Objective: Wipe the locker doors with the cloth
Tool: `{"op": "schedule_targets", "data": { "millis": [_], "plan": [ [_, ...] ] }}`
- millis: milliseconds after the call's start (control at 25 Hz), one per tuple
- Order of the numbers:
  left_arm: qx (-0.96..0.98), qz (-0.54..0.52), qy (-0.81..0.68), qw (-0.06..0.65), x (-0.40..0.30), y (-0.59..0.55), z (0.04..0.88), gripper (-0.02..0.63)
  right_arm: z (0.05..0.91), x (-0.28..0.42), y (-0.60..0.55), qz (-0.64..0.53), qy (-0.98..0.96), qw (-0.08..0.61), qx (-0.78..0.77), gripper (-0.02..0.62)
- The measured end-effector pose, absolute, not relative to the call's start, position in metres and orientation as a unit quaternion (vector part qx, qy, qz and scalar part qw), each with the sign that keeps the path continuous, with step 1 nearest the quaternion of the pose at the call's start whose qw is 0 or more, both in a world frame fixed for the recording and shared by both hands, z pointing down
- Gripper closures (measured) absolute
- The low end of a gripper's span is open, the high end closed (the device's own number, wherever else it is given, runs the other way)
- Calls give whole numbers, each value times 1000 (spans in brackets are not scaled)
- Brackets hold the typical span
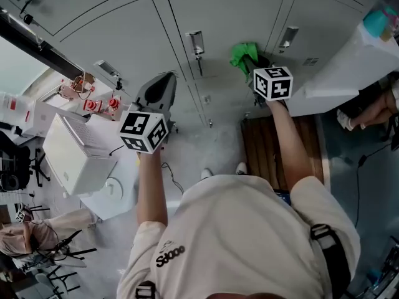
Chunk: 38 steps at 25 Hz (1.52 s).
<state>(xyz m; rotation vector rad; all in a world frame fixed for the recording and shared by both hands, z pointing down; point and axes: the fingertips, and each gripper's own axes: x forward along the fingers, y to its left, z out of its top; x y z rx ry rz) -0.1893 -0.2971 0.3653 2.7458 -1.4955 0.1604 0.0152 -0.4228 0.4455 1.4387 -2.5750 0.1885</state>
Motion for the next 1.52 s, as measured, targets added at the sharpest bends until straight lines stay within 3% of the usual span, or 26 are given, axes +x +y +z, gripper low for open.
{"op": "schedule_targets", "data": {
  "millis": [280,560,760,1160,1320,1520],
  "plan": [
    [856,59,-514,17,-238,-279,374,588,478,-102,-415,113,-904,111,398,546],
    [848,58,-526,33,-258,-275,385,588,488,-116,-414,160,-904,63,391,546],
    [862,67,-502,29,-236,-281,386,588,498,-93,-415,148,-903,62,398,546],
    [876,67,-477,31,-189,-303,390,588,526,70,-435,128,-834,109,525,546],
    [876,77,-475,28,-182,-299,392,588,538,60,-435,121,-833,124,525,546],
    [862,83,-499,34,-211,-284,398,588,568,-14,-428,131,-858,156,471,546]
  ]
}}
